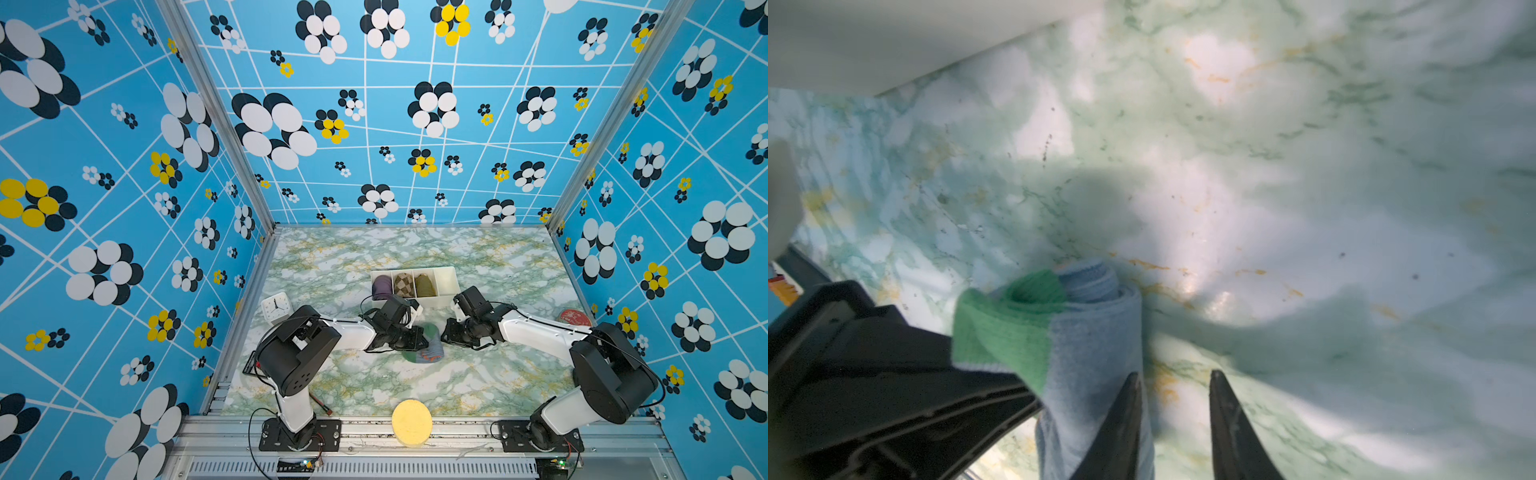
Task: Roll the socks
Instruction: 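Lower the roll and regrip its side with the right gripper while the left holds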
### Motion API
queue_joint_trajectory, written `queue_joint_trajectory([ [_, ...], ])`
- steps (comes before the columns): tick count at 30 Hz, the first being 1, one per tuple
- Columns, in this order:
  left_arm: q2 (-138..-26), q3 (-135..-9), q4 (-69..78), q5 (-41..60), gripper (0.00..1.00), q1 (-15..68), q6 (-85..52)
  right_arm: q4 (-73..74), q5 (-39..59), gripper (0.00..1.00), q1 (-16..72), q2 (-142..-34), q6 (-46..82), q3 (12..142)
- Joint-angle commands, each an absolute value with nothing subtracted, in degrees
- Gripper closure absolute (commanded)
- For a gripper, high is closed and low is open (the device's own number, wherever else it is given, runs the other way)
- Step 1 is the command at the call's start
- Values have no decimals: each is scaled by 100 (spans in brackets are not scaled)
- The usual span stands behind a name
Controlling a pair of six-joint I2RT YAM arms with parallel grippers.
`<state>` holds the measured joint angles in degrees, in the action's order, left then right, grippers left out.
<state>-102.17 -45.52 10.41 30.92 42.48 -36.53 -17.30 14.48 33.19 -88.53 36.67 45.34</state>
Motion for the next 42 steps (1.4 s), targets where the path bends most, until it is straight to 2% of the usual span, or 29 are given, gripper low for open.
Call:
queue_joint_trajectory([
  [1,-10652,-4339,-412,2494,96,4175,-3468,-1537,1689,70,3320,-8938,3647,4435],
  [30,-10406,-4465,-1046,2544,94,3955,-3087,-888,2606,70,3643,-8926,3700,4395],
  [42,-10529,-4566,-1055,2628,94,3954,-3085,-813,2821,63,3814,-9155,3700,4451],
])
